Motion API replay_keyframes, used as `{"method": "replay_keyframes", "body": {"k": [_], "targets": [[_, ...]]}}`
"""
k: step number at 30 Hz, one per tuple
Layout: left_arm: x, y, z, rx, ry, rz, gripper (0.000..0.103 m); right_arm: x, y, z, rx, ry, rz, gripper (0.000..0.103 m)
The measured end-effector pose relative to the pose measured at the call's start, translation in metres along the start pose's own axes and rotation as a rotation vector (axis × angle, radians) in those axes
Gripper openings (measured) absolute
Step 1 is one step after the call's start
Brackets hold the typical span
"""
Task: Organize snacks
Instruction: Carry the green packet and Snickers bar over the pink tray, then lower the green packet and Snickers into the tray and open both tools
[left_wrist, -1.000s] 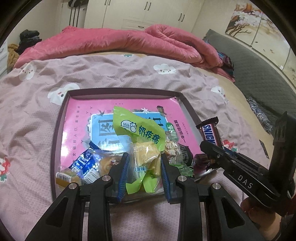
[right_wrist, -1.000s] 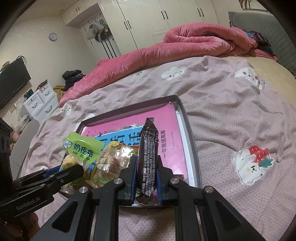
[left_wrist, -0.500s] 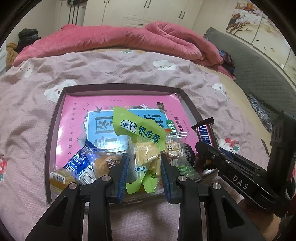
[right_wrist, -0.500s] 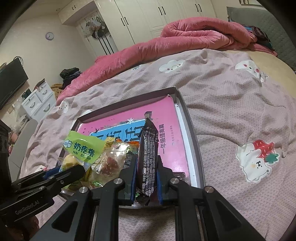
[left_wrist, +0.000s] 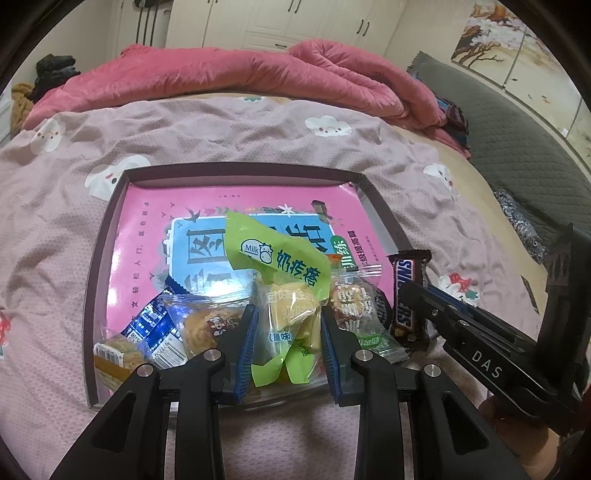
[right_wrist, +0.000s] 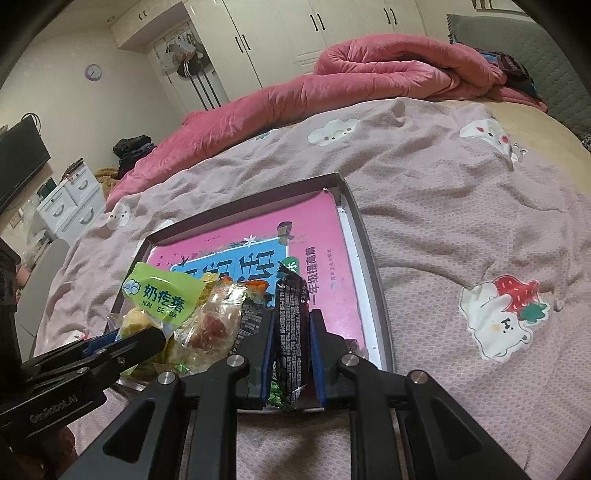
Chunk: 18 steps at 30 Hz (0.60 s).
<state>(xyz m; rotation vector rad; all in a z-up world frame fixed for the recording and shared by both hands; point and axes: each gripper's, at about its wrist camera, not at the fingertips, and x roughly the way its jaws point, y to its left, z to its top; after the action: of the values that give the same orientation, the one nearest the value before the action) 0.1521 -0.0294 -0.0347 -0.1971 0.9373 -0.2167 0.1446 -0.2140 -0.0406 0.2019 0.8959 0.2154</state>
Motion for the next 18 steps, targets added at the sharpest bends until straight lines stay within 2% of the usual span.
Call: {"method": "replay_keyframes", "body": {"k": [10,18], "targets": [[0.001,-0.0002,0.0006,-0.003,0.003,-0.002,0.034,-0.0071,-0.0067,-0.001,0.013,-0.011,-0.036,0.019],[0.0012,0.0001,0.0008,-0.004,0.003,-0.003,0.034,-0.0104,-0.0085,-0.0028,0.017,-0.009,-0.032,0.019]]}}
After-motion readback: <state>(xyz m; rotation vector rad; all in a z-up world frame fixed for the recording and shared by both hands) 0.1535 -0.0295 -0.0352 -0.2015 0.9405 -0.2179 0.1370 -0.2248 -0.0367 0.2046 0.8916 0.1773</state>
